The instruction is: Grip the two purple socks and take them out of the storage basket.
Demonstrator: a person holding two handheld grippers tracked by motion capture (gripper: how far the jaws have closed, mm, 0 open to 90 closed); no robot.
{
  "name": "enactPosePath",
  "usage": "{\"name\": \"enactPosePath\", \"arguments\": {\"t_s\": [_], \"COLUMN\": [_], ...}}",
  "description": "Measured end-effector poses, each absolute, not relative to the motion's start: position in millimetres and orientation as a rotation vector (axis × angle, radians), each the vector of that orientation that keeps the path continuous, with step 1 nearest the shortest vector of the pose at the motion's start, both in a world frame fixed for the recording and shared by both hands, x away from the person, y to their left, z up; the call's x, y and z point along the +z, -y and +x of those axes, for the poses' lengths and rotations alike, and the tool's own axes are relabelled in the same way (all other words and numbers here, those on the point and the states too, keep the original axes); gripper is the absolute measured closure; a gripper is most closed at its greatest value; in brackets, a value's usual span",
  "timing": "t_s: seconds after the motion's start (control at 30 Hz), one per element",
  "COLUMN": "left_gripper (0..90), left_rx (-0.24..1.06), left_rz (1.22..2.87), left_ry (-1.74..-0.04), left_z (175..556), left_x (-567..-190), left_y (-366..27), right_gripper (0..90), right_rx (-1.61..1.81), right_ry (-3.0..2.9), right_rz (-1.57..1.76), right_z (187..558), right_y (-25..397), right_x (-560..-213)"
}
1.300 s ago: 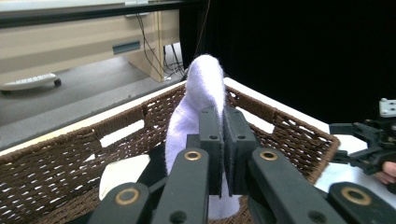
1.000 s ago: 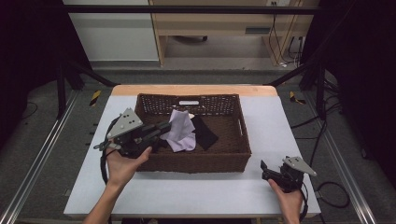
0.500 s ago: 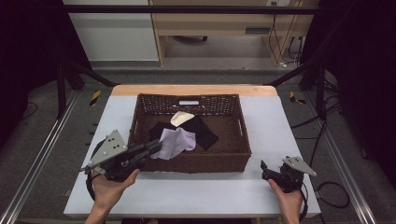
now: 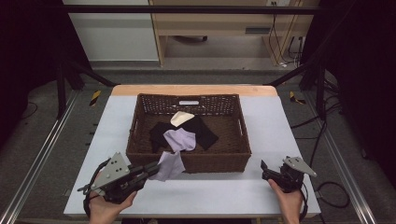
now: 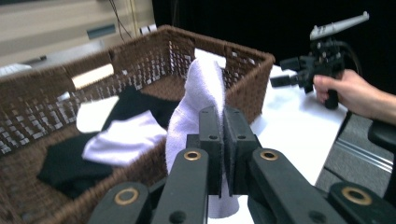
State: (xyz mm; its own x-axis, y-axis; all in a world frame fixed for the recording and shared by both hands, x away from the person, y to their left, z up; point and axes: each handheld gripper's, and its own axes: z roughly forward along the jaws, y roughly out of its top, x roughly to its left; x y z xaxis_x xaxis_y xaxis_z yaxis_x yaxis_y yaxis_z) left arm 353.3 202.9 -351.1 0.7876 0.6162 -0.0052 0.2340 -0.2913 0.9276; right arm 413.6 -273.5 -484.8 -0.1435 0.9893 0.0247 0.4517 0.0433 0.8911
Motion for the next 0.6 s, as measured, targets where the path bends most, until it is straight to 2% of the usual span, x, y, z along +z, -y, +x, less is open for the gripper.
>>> {"name": "enactPosePath", "arguments": {"t_s": [0.17, 0.6], "left_gripper": [86.4, 86.4], "left_rx": [0.39, 0.281], "left_rz": [1.907, 2.048], "left_ry": [-0.649, -0.7], "left_z": [349, 367], "left_x": [-367, -414], "left_y": [-199, -179], "right_gripper": [5.2, 5.5], "right_rx": [1.058, 1.056], "right_ry": [-1.674, -1.677], "right_rz": [1.473, 1.481], "right_z": [415, 415], "right_y": [275, 275], "right_x": [-485, -485]}}
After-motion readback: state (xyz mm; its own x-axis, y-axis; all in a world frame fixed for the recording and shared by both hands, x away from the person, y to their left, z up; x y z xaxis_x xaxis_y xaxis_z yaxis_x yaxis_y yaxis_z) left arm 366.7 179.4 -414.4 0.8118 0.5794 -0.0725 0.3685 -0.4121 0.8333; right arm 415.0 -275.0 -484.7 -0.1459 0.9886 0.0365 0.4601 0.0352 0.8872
